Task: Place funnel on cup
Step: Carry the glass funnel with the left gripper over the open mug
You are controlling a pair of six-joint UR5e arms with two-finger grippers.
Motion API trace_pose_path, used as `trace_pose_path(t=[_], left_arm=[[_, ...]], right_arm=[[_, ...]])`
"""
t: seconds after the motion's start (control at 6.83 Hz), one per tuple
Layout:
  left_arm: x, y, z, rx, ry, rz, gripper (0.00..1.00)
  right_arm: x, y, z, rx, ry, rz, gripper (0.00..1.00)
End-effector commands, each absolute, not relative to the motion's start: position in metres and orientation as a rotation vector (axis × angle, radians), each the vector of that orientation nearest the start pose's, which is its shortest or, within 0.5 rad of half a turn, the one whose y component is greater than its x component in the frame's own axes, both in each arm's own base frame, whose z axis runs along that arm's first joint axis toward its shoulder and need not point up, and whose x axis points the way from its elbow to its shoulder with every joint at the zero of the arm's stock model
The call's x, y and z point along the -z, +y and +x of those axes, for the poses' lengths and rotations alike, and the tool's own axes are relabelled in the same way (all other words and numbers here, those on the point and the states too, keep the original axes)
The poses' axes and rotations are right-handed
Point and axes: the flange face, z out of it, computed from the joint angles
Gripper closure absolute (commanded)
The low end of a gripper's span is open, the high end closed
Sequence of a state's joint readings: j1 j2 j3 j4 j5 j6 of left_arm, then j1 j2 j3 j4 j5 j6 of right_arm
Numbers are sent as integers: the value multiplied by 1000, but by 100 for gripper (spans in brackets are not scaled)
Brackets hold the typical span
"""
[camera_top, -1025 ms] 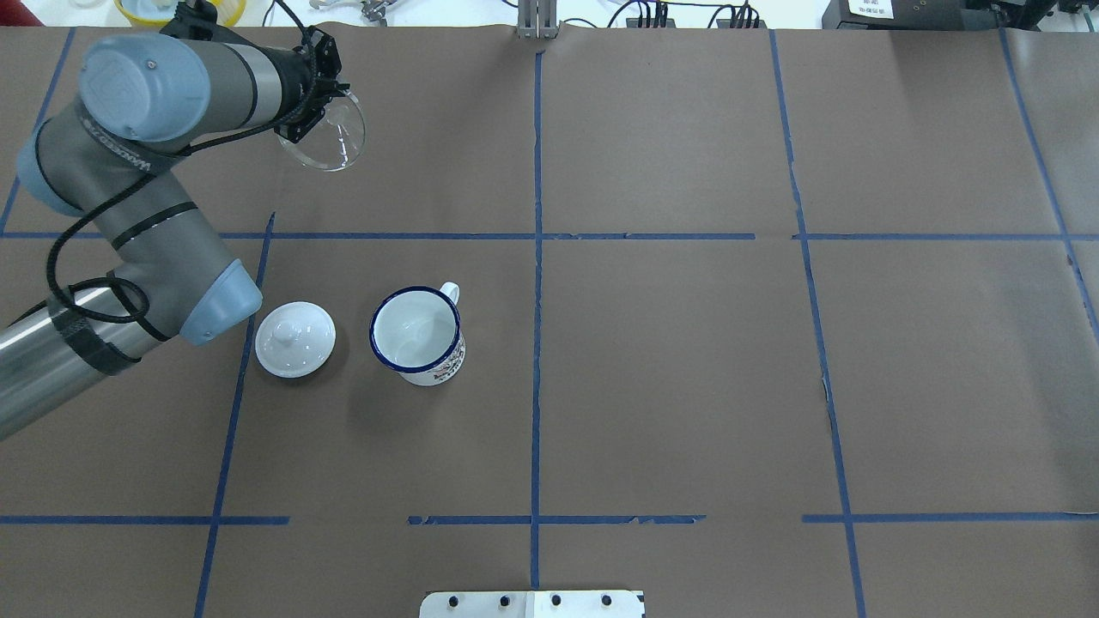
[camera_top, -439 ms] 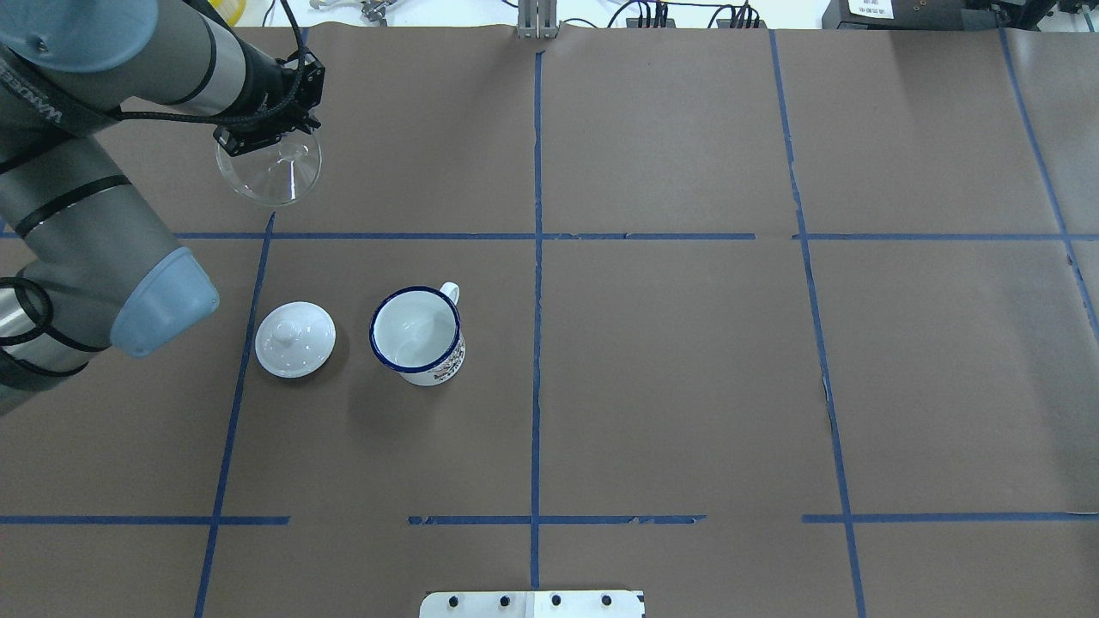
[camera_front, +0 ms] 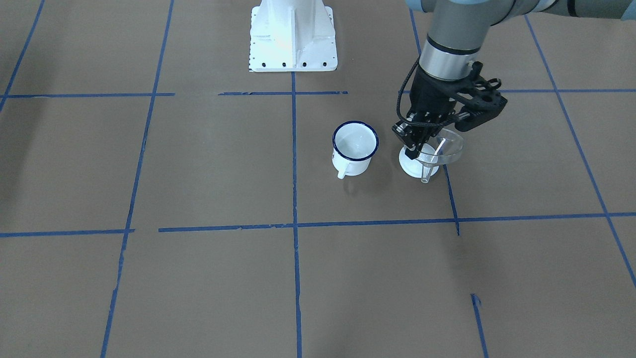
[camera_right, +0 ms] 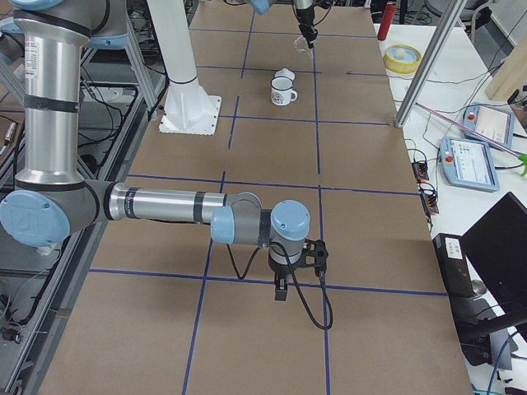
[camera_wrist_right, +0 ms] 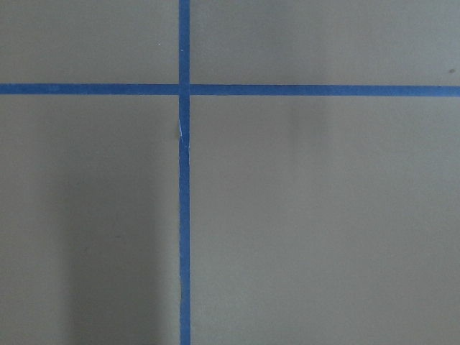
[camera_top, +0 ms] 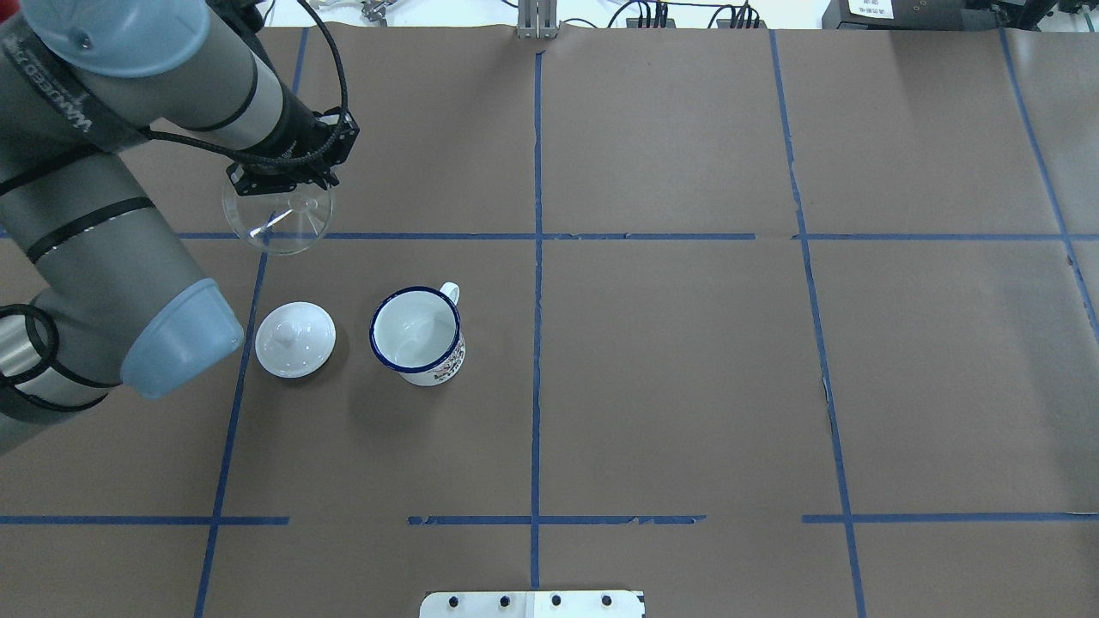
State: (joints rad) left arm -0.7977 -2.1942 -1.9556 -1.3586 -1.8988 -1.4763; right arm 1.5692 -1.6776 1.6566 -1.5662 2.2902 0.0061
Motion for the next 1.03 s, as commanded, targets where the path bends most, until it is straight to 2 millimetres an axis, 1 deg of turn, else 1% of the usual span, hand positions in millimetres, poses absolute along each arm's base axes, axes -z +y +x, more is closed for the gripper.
trace_pose_path(t=[0.0, 0.15, 0.29, 0.44, 0.59, 0.73, 0.88], left_arm=[[-122, -453, 359, 311, 838, 67, 100], [-114, -444, 377, 244, 834, 67, 100], [-115, -432, 393, 158, 830, 72, 100], [-122, -430, 415, 109, 803, 59, 100], [-118, -435, 431, 77, 788, 61, 100], [-116, -432, 440, 63, 783, 58, 100], [-114, -422, 460, 20, 778, 51, 100]], right_arm=[[-670, -445, 67, -10, -719, -19, 0], [-670, -446, 67, -10, -719, -19, 0], [-670, -446, 67, -10, -719, -19, 0], [-670, -445, 67, -10, -719, -19, 0], [-669, -446, 67, -10, -719, -17, 0], [-671, -445, 67, -11, -719, -20, 0], [-670, -445, 67, -10, -719, -19, 0]])
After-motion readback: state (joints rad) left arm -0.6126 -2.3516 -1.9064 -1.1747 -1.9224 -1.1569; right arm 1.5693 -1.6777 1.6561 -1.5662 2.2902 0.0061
